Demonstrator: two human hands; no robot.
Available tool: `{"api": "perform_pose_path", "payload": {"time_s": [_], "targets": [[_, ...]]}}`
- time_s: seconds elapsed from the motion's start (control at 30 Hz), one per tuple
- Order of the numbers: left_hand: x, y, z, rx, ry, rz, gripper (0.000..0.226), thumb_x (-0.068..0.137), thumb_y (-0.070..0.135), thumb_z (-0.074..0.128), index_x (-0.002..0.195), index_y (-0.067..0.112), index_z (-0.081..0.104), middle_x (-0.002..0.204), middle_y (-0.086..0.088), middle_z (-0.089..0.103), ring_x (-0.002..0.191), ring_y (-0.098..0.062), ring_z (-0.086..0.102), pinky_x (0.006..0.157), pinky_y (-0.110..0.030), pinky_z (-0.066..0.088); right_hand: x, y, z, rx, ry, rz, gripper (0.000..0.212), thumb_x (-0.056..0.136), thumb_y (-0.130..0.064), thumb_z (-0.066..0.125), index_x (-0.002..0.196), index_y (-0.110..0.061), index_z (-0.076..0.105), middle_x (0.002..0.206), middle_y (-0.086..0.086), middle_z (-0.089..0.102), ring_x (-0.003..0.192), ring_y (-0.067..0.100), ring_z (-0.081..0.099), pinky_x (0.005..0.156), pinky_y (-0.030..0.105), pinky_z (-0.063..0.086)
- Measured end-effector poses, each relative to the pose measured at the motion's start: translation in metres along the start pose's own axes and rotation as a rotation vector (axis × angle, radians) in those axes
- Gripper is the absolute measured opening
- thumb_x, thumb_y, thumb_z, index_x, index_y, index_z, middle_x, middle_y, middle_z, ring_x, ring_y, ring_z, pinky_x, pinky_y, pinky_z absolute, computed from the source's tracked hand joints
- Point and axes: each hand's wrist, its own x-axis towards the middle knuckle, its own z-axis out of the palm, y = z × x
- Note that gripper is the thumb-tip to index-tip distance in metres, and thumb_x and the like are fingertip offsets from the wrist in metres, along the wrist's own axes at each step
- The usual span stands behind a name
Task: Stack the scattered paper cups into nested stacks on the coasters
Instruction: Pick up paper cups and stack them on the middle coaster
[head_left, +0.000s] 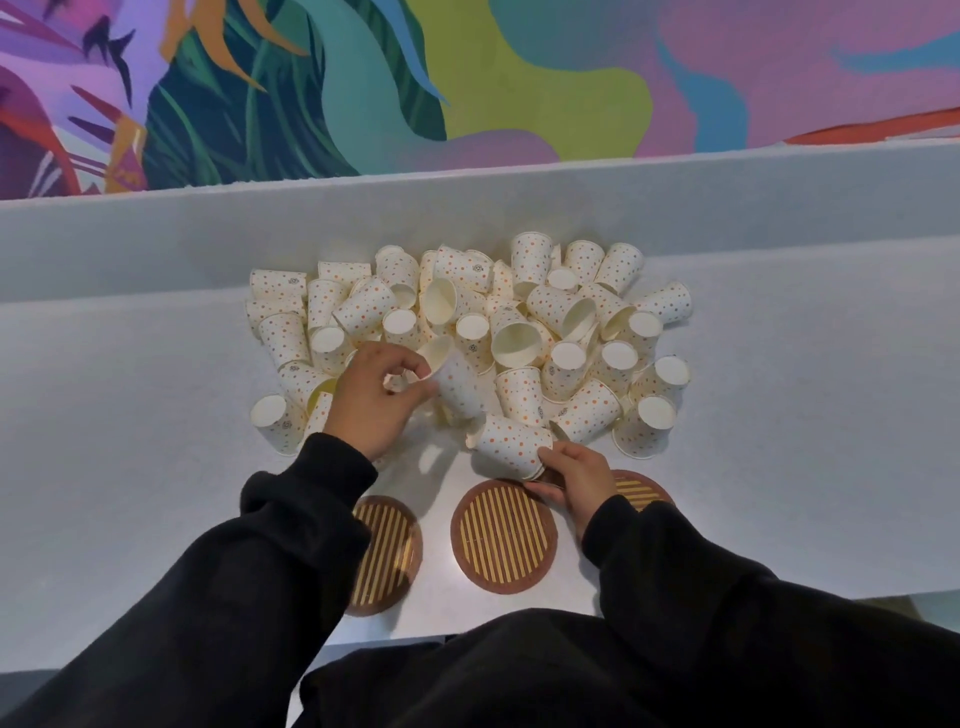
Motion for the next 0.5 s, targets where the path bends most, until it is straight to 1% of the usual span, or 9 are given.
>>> {"api": "perform_pose_path", "payload": {"time_s": [0.03,0.1,0.2,0.3,0.33,0.37,0.43,0.47,0.5], "targets": [[-0.004,0.003,-0.004,-0.139,0.010,-0.059,0.014,0.088,0.017,0.077,0.082,0.026,0.067,0.110,0.006,0.062,0.101,-0.008,0.060,0.089,-0.025,0.046,0.001,0.001,0.001,0.004,-0.006,0.002,0.010,0.099,-0.007,0.062,0.101,0.003,0.065,0.123,0.024,0.065,0.114,0.037,0.068,0.074,0.034,0.065],[-0.011,0.007,-0.007,-0.448,-0.008,-0.216,0.018,0.090,0.010,0.072,0.079,0.022,0.066,0.107,0.005,0.068,0.101,-0.015,0.064,0.094,-0.034,0.048,0.002,0.002,0.005,0.006,-0.018,0.004,0.011,0.099,-0.007,0.062,0.102,0.003,0.066,0.122,0.025,0.066,0.112,0.037,0.069,0.077,0.036,0.064],[-0.021,0.008,-0.003,-0.825,-0.069,-0.439,0.016,0.094,0.007,0.062,0.082,0.017,0.061,0.097,-0.009,0.067,0.096,-0.028,0.064,0.091,-0.045,0.054,0.003,0.002,0.009,0.003,-0.041,0.001,0.021,0.099,-0.008,0.062,0.112,0.009,0.065,0.118,0.023,0.069,0.108,0.035,0.071,0.085,0.039,0.062],[-0.030,0.000,0.006,-1.106,-0.056,-0.580,0.004,0.097,0.011,0.056,0.095,0.014,0.058,0.115,-0.019,0.064,0.110,-0.037,0.065,0.081,-0.045,0.062,0.004,0.001,0.011,-0.004,-0.048,0.015,0.026,0.099,-0.008,0.063,0.117,0.011,0.063,0.116,0.023,0.071,0.108,0.037,0.071,0.085,0.039,0.061],[-0.031,-0.002,0.008,-1.168,-0.046,-0.610,0.008,0.097,0.013,0.056,0.104,0.012,0.059,0.120,-0.020,0.063,0.115,-0.038,0.064,0.078,-0.044,0.062,0.005,0.000,0.012,-0.004,-0.046,0.015,0.025,0.099,-0.008,0.063,0.116,0.010,0.063,0.116,0.023,0.071,0.108,0.037,0.071,0.083,0.038,0.062],[-0.032,-0.005,0.010,-1.199,-0.043,-0.641,0.019,0.096,0.016,0.058,0.115,0.010,0.060,0.123,-0.020,0.062,0.115,-0.038,0.064,0.073,-0.041,0.063,0.006,0.000,0.012,-0.003,-0.044,0.009,0.022,0.099,-0.008,0.063,0.113,0.009,0.065,0.117,0.024,0.070,0.108,0.038,0.071,0.080,0.037,0.064],[-0.033,-0.006,0.013,-1.141,-0.081,-0.688,0.039,0.097,0.023,0.061,0.132,0.007,0.058,0.118,-0.019,0.064,0.103,-0.033,0.067,0.063,-0.033,0.062,0.007,0.000,0.011,-0.004,-0.040,-0.005,0.015,0.098,-0.007,0.063,0.106,0.006,0.066,0.119,0.026,0.069,0.109,0.038,0.070,0.071,0.033,0.065],[-0.033,-0.008,0.013,-1.084,-0.123,-0.682,0.043,0.097,0.026,0.063,0.135,0.006,0.058,0.116,-0.020,0.066,0.100,-0.033,0.068,0.067,-0.036,0.063,0.008,0.000,0.011,-0.007,-0.040,-0.011,0.013,0.098,-0.007,0.064,0.103,0.005,0.066,0.119,0.025,0.068,0.109,0.038,0.070,0.068,0.031,0.064],[-0.033,-0.011,0.015,-1.022,-0.169,-0.667,0.045,0.095,0.028,0.067,0.134,0.006,0.059,0.119,-0.021,0.069,0.104,-0.036,0.069,0.080,-0.043,0.063,0.008,0.000,0.010,-0.018,-0.041,-0.018,0.012,0.098,-0.007,0.064,0.102,0.004,0.067,0.119,0.024,0.068,0.110,0.037,0.070,0.067,0.030,0.064]]}}
